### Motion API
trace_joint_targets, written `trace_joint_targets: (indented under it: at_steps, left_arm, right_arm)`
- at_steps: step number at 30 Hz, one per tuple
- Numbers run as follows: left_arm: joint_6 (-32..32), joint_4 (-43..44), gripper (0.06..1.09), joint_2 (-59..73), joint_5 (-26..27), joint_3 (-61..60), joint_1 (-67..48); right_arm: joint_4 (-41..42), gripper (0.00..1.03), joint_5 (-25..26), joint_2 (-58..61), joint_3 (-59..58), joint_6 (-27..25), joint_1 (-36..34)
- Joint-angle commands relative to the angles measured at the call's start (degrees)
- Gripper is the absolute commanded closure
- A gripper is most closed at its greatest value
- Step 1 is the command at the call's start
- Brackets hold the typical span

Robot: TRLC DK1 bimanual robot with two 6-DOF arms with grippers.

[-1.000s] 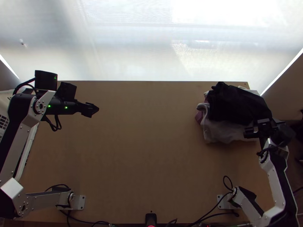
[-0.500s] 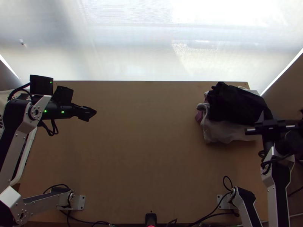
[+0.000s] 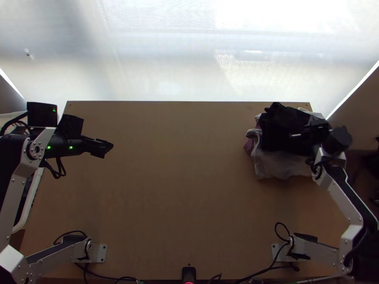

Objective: Fold the t-shirt

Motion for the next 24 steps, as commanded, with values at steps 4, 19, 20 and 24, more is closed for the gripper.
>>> trace_joint_targets:
  at_steps: [4,19,20,24]
  left_arm:
    - [0.53,-1.43,0.1,-2.45,-1.22,-1.2,2.6]
    - [1.06,-1.08,0.1,-2.71,-1.3,-3.4,2.86]
    - [1.15,-0.99,0.1,-2.54,-1.3,-3.4,2.86]
    - [1.33,-0.46,0.1,-1.75,-1.3,-3.13,2.78]
  right_arm:
    - [1.59,1.0,1.68,6.43,-3.5,-0.63,8.27]
    - [-11.16,1.0,-1.83,6.96,-10.79,-6.08,12.4]
    - [-11.25,1.0,-1.83,7.66,-11.05,-6.7,12.92]
    - [-9.84,1.0,-1.74,8.72,-11.05,-6.87,13.19]
